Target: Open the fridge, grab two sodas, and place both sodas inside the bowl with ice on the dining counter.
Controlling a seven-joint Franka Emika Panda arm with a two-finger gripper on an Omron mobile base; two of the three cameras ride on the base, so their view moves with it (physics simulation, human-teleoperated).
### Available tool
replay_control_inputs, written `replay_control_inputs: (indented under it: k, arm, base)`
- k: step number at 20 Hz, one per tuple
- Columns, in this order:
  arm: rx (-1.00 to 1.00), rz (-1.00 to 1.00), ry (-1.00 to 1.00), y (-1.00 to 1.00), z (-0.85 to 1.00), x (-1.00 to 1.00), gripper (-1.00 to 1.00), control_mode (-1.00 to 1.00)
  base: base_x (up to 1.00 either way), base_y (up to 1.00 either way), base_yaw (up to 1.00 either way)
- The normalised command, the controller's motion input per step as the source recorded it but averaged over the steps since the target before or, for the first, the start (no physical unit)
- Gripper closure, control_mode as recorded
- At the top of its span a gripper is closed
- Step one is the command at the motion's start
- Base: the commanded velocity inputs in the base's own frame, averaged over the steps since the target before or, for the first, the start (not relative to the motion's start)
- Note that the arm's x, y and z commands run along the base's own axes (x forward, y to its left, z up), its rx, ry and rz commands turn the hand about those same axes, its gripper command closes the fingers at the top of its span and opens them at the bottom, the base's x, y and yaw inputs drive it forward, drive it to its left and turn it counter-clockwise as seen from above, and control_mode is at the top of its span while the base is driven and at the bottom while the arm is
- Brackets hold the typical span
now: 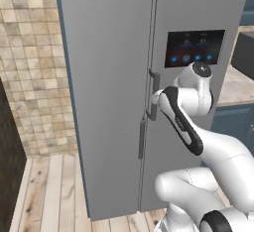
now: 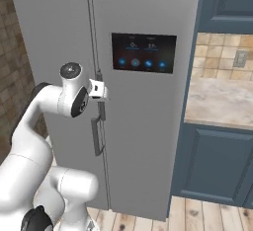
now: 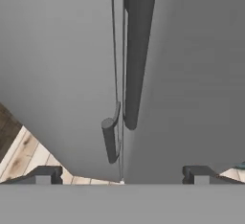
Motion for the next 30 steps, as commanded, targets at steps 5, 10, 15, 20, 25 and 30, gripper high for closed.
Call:
replay_control_inputs:
  k: [5, 10, 15, 20, 25, 30]
  arm:
    - [0.0, -0.01, -0.04, -0.03, 0.01, 0.37, -1.0, -1.0]
    - [0.0, -0.01, -0.01, 0.0, 0.0, 0.45, -1.0, -1.0]
    - [0.0, 0.0, -0.01, 0.0, 0.0, 0.45, -1.0, -1.0]
    - [0.0, 0.0, -0.01, 0.01, -0.02, 0.34, -1.0, -1.0]
    - [0.0, 0.0, -0.02, 0.0, -0.08, 0.28, -1.0, -1.0]
    - [0.0, 0.0, -0.04, 0.0, -0.09, 0.29, -1.0, -1.0]
  base:
    - [0.0, 0.0, 0.0]
    - [0.0, 0.0, 0.0]
    - [0.0, 0.0, 0.0]
    - [0.0, 0.0, 0.0]
    - [0.0, 0.0, 0.0]
    - [0.0, 0.0, 0.0]
